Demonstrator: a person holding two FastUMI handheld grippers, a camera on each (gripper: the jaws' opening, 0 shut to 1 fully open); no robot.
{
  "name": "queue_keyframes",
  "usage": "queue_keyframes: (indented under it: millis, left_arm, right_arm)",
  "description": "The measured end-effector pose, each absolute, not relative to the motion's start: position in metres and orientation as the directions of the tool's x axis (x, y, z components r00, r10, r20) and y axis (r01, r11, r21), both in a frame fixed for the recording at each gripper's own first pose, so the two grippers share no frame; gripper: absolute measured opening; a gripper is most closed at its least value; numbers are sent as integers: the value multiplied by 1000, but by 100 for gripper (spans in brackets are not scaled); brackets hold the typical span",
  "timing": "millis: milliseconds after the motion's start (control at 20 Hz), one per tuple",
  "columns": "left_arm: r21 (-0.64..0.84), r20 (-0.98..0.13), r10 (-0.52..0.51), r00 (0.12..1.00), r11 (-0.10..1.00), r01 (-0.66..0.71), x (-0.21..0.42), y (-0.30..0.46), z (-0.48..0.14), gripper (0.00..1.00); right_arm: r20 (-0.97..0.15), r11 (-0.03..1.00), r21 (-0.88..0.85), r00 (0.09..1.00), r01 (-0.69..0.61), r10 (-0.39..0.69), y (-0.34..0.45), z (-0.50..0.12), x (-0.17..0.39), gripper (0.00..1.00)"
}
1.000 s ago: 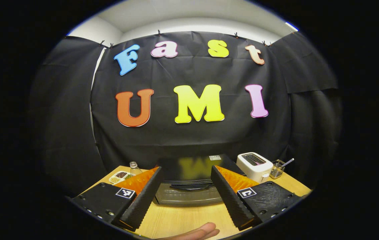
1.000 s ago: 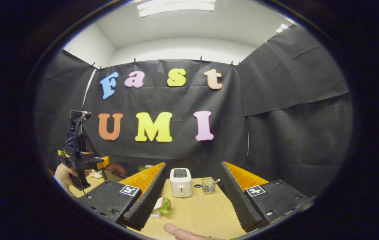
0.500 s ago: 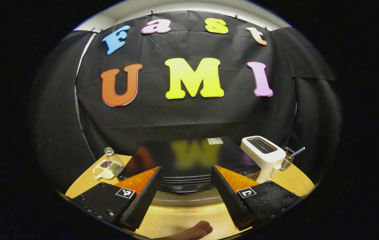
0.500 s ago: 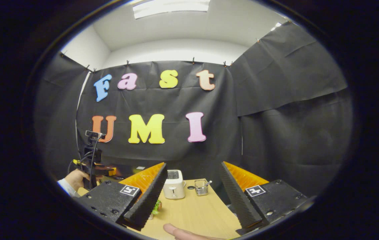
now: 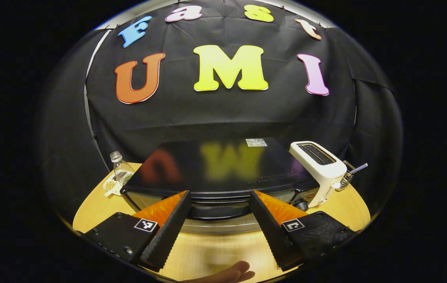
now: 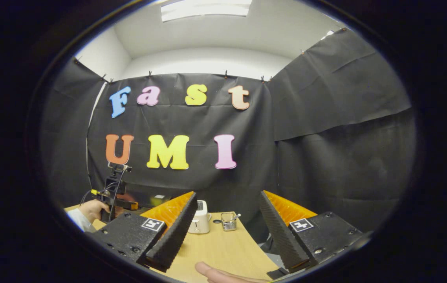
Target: Open the electric oven with the left hand, put the food in, and close the electric oven.
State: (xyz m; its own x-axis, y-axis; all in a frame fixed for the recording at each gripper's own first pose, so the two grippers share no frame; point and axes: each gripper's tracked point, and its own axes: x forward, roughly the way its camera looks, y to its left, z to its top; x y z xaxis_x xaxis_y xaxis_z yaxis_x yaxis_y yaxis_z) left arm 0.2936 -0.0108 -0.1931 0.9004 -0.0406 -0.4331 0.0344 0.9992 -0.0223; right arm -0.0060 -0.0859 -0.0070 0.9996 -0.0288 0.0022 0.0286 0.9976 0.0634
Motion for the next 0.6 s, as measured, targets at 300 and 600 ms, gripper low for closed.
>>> queue_keyframes:
  millis: [300, 600]
  left_arm:
    - [-12, -439, -20, 898, 1000, 17, 267, -9, -196, 99]
    - [-7, -438, -5, 899, 1000, 2, 234, -11, -213, 99]
  right_arm:
    - [9, 996, 87, 999, 30, -31, -84, -7, -21, 95]
    - [-33, 995, 95, 999, 30, -27, -67, -30, -21, 95]
